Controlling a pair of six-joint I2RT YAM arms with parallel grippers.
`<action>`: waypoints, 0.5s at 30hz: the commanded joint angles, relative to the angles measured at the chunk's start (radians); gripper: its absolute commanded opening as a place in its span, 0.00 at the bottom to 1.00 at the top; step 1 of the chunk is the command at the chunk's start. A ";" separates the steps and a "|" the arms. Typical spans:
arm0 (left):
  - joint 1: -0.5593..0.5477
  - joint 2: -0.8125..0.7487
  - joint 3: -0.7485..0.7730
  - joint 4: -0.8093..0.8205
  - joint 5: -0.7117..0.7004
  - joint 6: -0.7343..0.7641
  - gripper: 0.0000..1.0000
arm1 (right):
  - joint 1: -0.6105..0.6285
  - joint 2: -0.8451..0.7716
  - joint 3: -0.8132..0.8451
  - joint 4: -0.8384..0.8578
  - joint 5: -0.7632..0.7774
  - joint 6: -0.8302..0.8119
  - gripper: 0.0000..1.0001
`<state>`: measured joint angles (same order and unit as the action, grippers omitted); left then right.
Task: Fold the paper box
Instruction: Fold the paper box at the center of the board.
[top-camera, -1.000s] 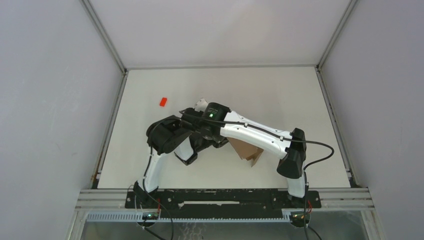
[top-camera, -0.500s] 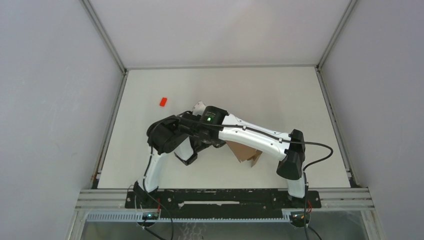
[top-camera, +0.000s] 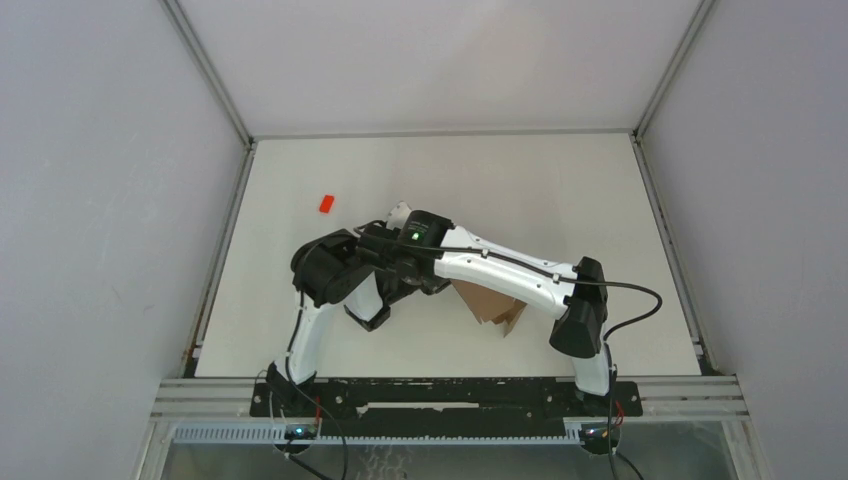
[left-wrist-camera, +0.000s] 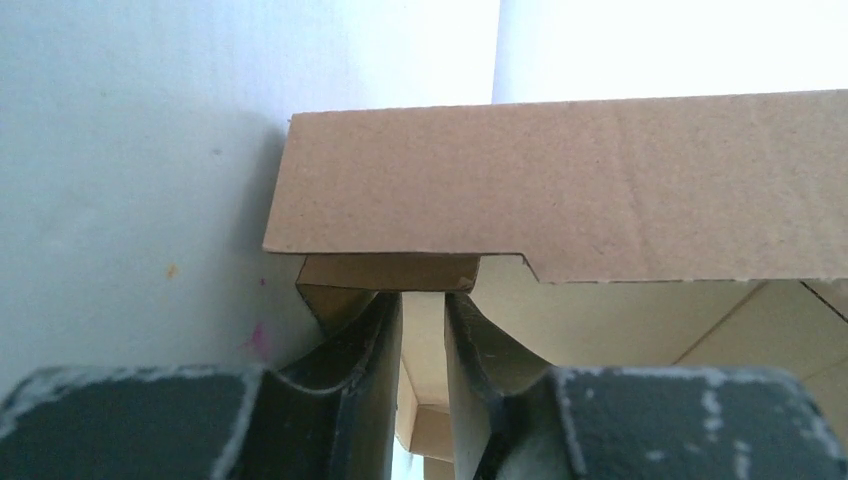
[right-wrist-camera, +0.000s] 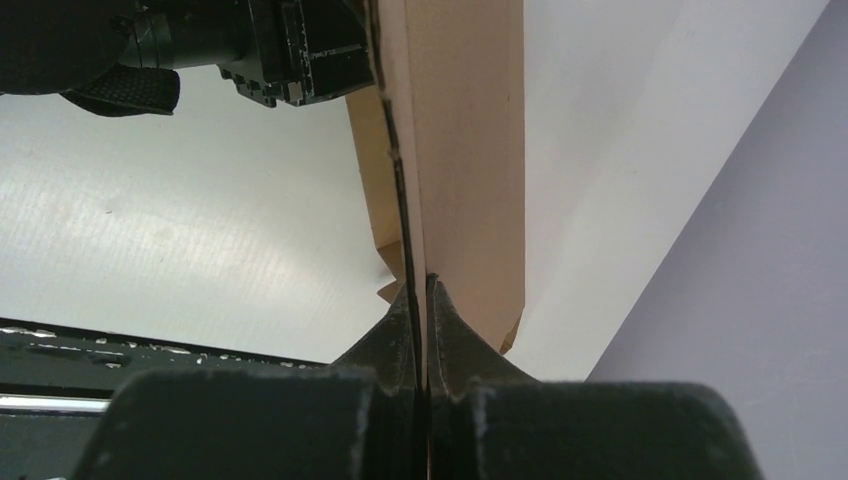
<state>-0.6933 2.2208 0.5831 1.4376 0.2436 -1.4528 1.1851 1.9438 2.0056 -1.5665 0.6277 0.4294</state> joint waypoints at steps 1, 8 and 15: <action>0.016 0.053 -0.015 -0.116 -0.003 0.011 0.28 | 0.006 0.017 0.037 0.041 -0.059 0.083 0.00; 0.015 0.070 0.053 -0.192 0.025 0.043 0.23 | 0.017 0.035 0.064 0.010 -0.040 0.121 0.00; 0.014 0.052 0.140 -0.279 0.051 0.074 0.21 | -0.002 0.057 0.110 -0.034 -0.010 0.137 0.00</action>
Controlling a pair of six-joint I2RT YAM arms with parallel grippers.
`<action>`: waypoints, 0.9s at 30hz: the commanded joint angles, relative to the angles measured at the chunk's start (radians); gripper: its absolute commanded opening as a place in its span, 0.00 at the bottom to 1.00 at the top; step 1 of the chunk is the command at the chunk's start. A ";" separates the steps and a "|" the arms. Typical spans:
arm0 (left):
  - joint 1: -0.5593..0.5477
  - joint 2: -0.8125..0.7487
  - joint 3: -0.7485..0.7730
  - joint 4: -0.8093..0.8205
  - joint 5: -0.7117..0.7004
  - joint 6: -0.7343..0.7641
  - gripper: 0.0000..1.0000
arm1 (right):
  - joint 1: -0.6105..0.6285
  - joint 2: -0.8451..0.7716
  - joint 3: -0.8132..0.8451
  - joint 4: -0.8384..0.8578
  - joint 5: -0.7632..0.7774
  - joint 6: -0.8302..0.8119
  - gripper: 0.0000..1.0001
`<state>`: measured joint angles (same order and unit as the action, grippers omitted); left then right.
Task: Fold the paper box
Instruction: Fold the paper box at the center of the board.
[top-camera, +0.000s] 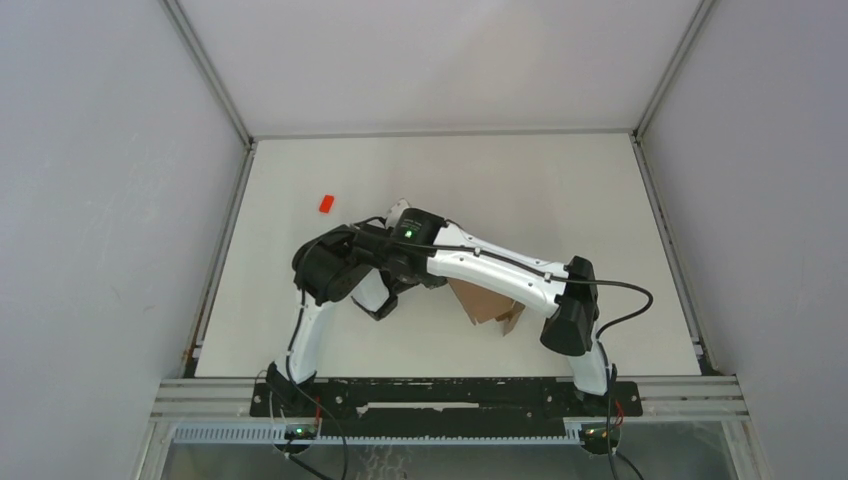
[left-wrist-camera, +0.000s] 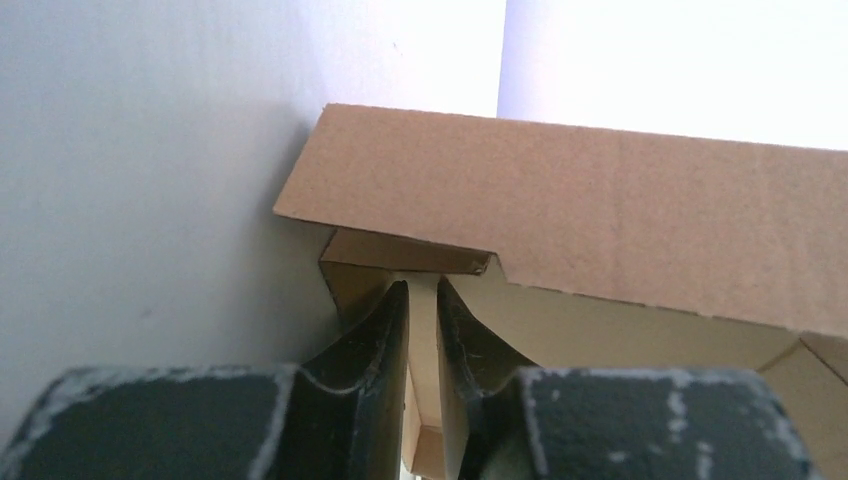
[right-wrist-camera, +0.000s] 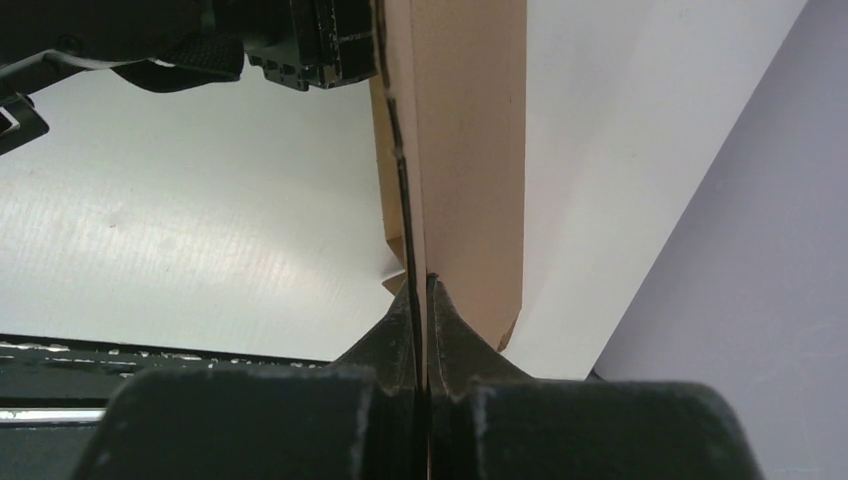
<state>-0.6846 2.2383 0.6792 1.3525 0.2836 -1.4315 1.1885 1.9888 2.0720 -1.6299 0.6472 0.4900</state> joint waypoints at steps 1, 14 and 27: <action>0.006 0.032 0.062 -0.206 0.014 0.057 0.21 | -0.012 0.009 0.046 0.030 -0.029 0.075 0.00; 0.005 0.020 0.112 -0.256 0.042 0.081 0.36 | -0.078 -0.050 -0.046 0.056 -0.023 0.077 0.00; 0.003 0.003 0.066 -0.237 0.042 0.087 0.26 | -0.083 -0.077 -0.092 0.062 0.005 0.096 0.00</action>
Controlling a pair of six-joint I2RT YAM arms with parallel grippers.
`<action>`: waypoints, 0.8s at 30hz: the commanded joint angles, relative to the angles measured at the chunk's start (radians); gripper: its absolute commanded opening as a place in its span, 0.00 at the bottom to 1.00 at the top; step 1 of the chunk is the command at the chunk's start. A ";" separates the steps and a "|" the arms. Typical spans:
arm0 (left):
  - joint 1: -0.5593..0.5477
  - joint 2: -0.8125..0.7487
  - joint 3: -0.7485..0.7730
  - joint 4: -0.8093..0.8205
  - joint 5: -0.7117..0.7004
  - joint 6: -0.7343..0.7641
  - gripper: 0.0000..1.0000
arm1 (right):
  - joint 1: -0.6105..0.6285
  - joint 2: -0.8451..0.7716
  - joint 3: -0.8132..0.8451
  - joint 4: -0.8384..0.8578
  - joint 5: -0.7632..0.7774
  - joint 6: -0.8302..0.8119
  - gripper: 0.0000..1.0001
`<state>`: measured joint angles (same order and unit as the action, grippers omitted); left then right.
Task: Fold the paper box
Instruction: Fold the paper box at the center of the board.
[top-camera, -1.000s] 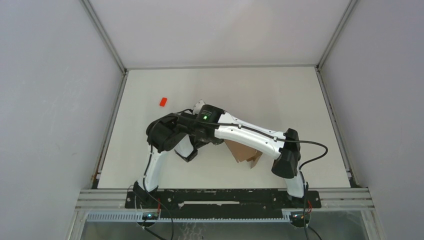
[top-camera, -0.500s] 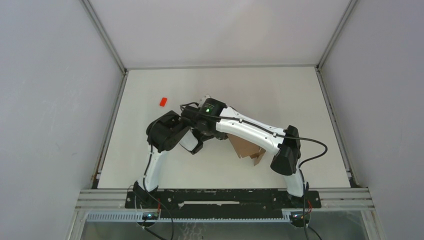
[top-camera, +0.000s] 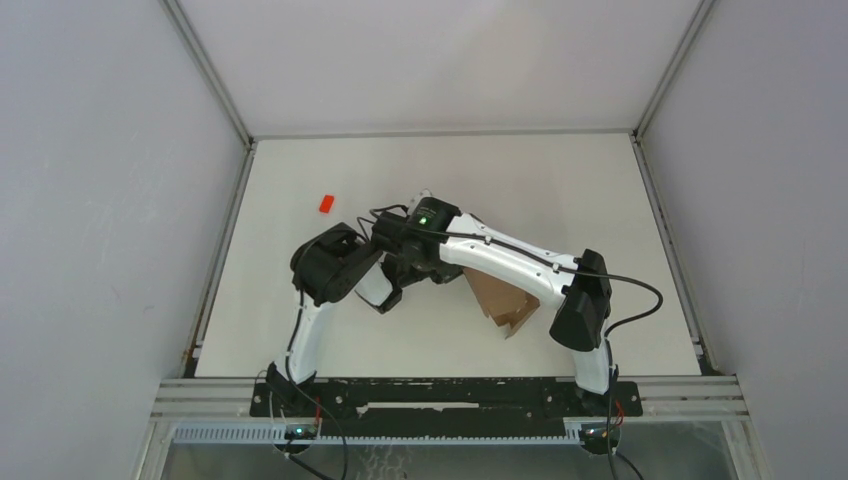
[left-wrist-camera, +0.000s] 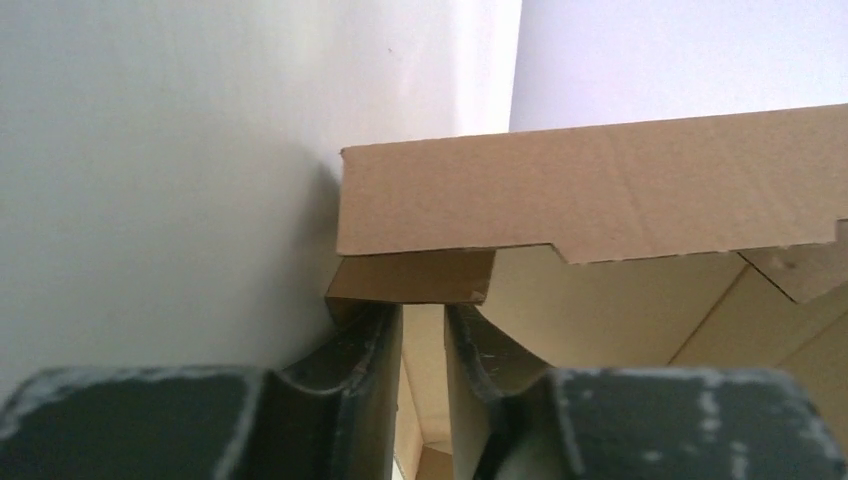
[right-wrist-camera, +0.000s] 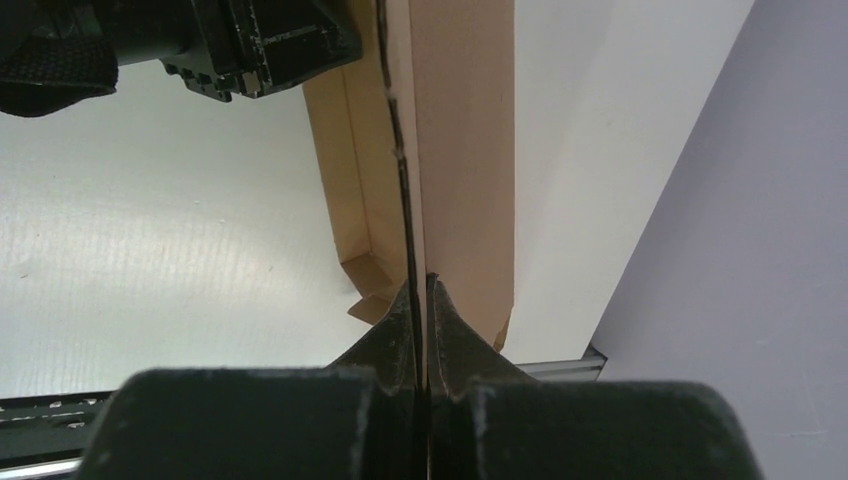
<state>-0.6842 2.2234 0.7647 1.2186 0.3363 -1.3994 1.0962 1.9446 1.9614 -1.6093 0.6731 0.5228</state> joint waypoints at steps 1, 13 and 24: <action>0.001 0.021 -0.011 -0.107 -0.008 0.053 0.22 | 0.009 -0.030 0.026 0.028 -0.006 0.068 0.00; -0.006 -0.003 0.159 -0.258 0.017 0.096 0.19 | -0.030 -0.032 -0.032 0.004 0.117 0.077 0.00; -0.038 0.078 0.364 -0.248 0.029 0.065 0.19 | -0.028 0.011 0.054 0.005 0.108 0.029 0.00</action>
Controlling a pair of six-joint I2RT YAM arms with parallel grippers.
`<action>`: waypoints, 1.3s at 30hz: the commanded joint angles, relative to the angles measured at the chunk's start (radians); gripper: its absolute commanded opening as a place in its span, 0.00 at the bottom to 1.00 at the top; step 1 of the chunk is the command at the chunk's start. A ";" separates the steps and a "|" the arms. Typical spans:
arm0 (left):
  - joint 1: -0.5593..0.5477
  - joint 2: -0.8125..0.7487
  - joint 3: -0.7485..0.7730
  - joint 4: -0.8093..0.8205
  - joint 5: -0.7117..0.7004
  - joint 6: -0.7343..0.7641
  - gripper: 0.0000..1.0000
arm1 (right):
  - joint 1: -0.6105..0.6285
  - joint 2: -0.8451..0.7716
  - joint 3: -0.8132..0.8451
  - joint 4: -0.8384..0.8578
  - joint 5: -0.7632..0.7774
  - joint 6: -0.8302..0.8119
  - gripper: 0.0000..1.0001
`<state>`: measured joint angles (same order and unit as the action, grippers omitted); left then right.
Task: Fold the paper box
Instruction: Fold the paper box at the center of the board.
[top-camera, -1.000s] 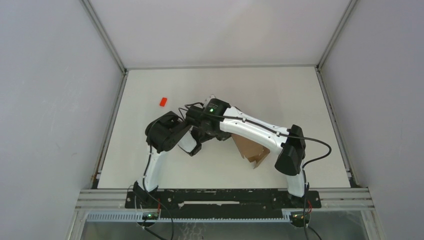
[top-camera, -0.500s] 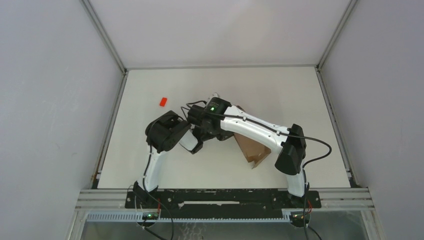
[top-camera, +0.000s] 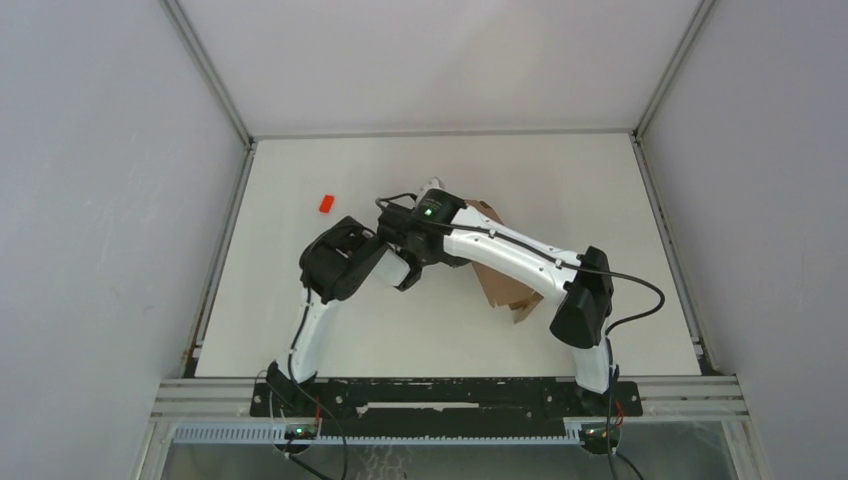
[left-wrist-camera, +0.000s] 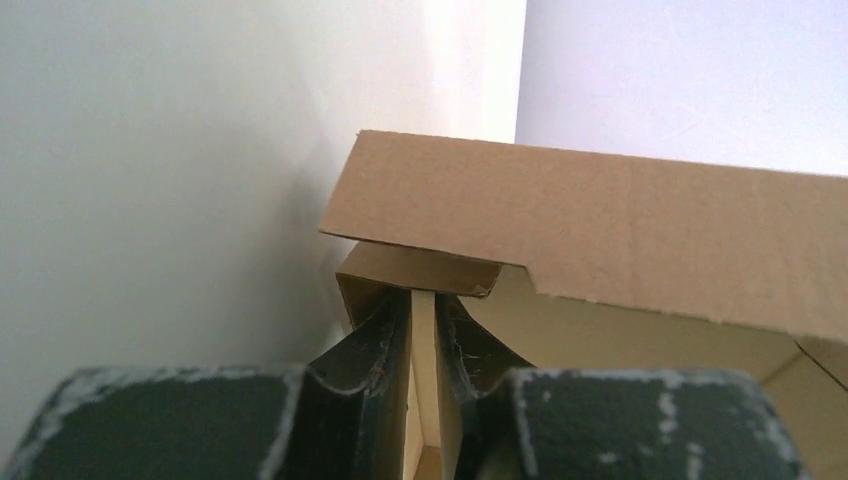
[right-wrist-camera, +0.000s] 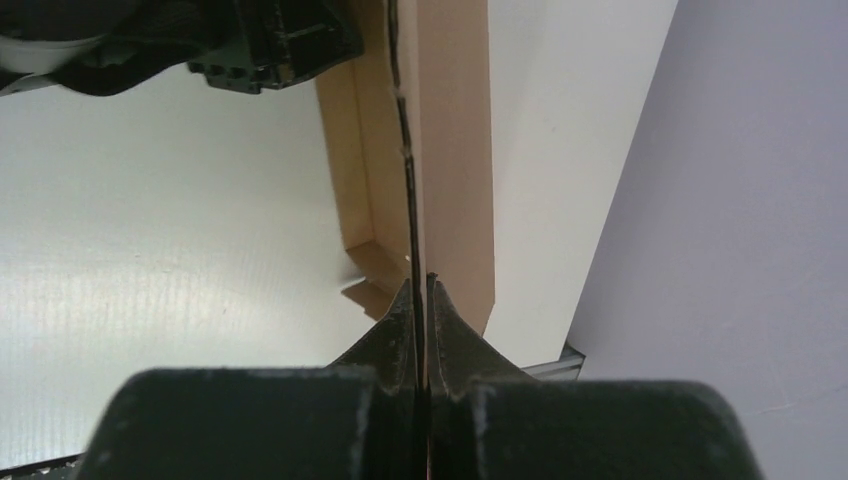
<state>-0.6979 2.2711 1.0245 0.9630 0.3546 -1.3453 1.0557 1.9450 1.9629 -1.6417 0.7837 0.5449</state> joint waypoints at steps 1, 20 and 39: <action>-0.028 0.039 0.122 0.007 0.014 0.011 0.20 | 0.010 0.012 0.053 0.037 -0.004 0.007 0.00; -0.008 0.031 0.058 0.059 0.052 0.011 0.46 | -0.048 0.023 -0.043 0.095 -0.056 0.019 0.00; 0.005 -0.005 -0.055 0.135 0.065 0.028 0.43 | -0.006 0.120 0.049 0.042 -0.039 0.051 0.00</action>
<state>-0.7082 2.3032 1.0119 1.0824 0.4038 -1.3457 1.0233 2.0377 1.9728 -1.6421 0.7845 0.5331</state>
